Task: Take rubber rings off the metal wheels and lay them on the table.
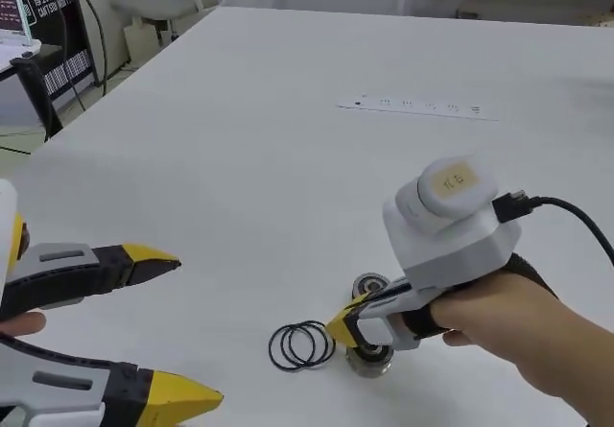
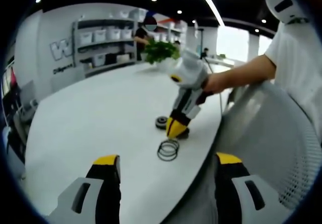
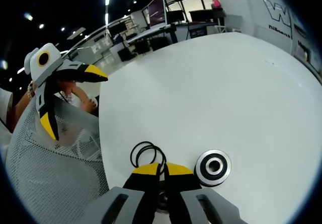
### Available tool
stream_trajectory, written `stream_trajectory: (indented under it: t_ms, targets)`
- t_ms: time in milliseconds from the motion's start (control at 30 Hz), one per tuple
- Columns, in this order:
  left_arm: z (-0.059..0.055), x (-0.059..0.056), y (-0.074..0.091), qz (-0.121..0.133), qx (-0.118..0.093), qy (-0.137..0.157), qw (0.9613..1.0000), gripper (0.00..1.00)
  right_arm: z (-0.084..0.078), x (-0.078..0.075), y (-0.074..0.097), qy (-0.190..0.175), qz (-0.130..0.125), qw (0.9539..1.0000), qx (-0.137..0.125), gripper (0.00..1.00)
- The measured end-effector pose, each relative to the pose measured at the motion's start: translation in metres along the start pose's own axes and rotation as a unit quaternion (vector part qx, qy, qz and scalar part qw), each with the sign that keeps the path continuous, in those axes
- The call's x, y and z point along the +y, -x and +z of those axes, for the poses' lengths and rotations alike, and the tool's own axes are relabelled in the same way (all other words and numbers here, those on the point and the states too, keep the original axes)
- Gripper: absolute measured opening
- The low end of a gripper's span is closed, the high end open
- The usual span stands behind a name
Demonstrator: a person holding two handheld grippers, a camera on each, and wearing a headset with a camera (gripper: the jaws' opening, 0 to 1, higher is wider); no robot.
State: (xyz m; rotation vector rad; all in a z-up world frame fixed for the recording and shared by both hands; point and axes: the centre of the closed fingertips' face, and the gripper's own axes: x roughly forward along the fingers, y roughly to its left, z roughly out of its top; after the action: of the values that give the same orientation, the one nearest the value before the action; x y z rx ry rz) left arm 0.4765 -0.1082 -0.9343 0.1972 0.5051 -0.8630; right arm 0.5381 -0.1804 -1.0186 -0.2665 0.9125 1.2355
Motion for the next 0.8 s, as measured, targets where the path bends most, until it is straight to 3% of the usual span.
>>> stream_trajectory:
  t_ms: [467, 800]
  targets:
    - [0.000, 0.001, 0.000, 0.003, -0.001, 0.001, 1.0000, 0.77, 0.000, -0.003, 0.002, 0.002, -0.006, 1.0000, -0.002, 0.00]
    - [-0.002, 0.001, 0.000, 0.004, 0.007, -0.006, 1.0000, 0.77, 0.017, -0.012, 0.016, -0.009, -0.021, 0.9990, -0.038, 0.01]
